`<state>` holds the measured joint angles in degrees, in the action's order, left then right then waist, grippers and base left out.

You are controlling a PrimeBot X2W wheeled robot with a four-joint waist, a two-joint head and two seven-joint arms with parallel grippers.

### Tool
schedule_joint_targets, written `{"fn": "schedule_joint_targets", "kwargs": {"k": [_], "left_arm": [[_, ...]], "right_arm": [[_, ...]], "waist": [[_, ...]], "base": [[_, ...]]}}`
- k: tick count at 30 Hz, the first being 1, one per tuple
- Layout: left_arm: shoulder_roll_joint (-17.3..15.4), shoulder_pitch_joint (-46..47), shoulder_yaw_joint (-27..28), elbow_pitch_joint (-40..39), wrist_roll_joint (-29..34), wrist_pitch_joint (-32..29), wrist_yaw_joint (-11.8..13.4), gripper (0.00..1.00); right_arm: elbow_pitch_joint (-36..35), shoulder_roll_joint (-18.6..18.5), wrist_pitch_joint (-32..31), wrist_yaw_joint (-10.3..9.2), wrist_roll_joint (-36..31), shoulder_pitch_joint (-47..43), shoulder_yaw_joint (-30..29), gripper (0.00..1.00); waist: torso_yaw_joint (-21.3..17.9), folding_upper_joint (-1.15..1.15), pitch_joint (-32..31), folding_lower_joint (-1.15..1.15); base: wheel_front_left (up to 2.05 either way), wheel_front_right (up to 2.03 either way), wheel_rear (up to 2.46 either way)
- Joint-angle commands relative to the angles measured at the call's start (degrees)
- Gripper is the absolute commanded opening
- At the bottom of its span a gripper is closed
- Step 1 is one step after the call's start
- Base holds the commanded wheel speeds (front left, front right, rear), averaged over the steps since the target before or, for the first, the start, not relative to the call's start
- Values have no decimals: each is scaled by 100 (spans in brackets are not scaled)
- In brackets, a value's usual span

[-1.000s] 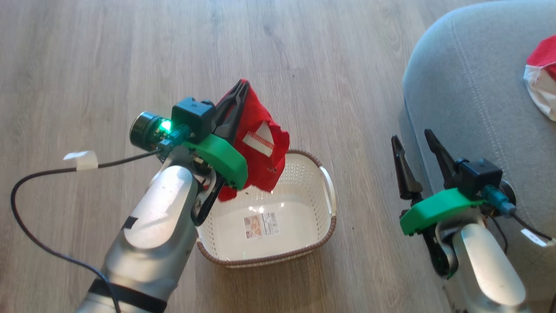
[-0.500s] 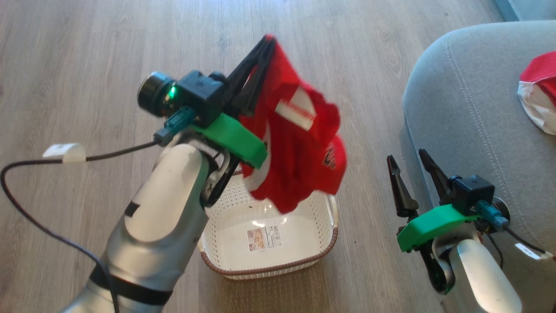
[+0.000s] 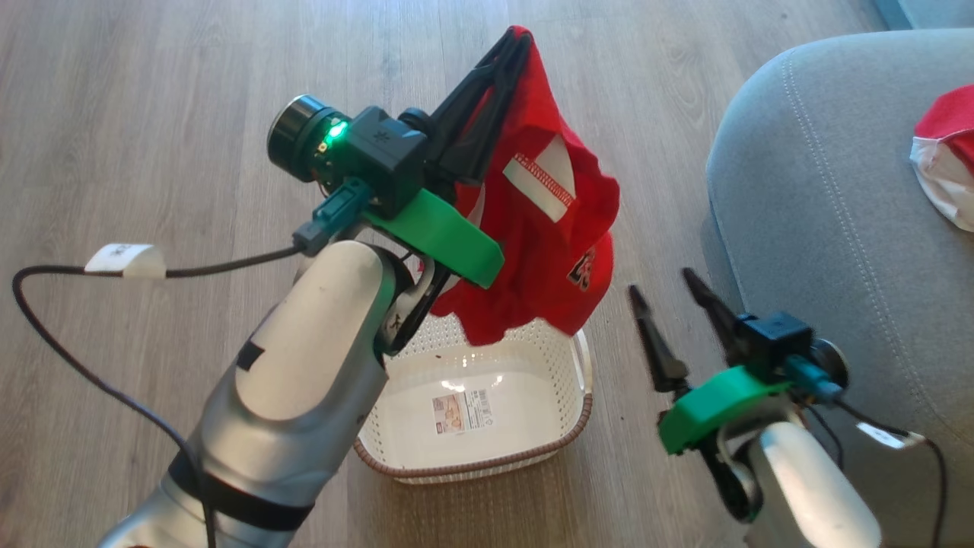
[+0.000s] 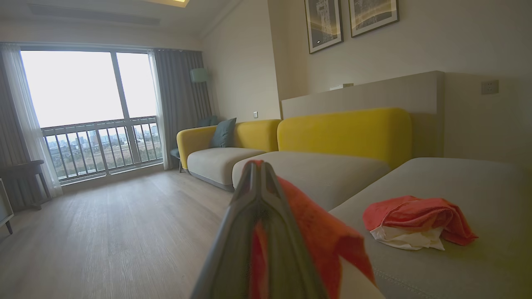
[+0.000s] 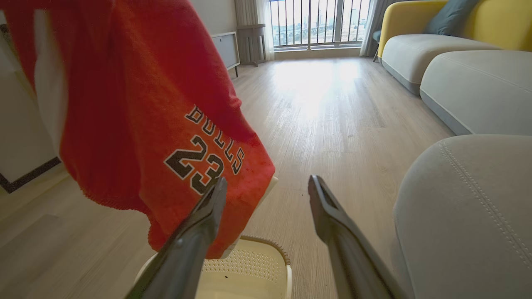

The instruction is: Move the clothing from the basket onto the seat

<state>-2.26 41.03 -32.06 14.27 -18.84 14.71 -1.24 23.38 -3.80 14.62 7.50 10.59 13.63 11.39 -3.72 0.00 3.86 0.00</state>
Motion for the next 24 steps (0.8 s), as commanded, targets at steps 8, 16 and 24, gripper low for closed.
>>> {"fn": "schedule_joint_targets", "kwargs": {"k": [8,16,24], "left_arm": [[-62,408,15,-274,-127,29,66,0],[-62,450,-262,-287,-284,29,111,0],[-62,471,-598,-312,-446,29,165,0]], "right_arm": [[92,32,38,-1,130,1063,1063,100],[704,77,38,-1,363,1965,1870,100],[951,90,38,-1,732,2407,2372,100]], "waist": [[138,0,51,0],[403,0,57,0],[603,0,57,0]], "base": [[0,0,0],[0,0,0],[0,0,0]]}}
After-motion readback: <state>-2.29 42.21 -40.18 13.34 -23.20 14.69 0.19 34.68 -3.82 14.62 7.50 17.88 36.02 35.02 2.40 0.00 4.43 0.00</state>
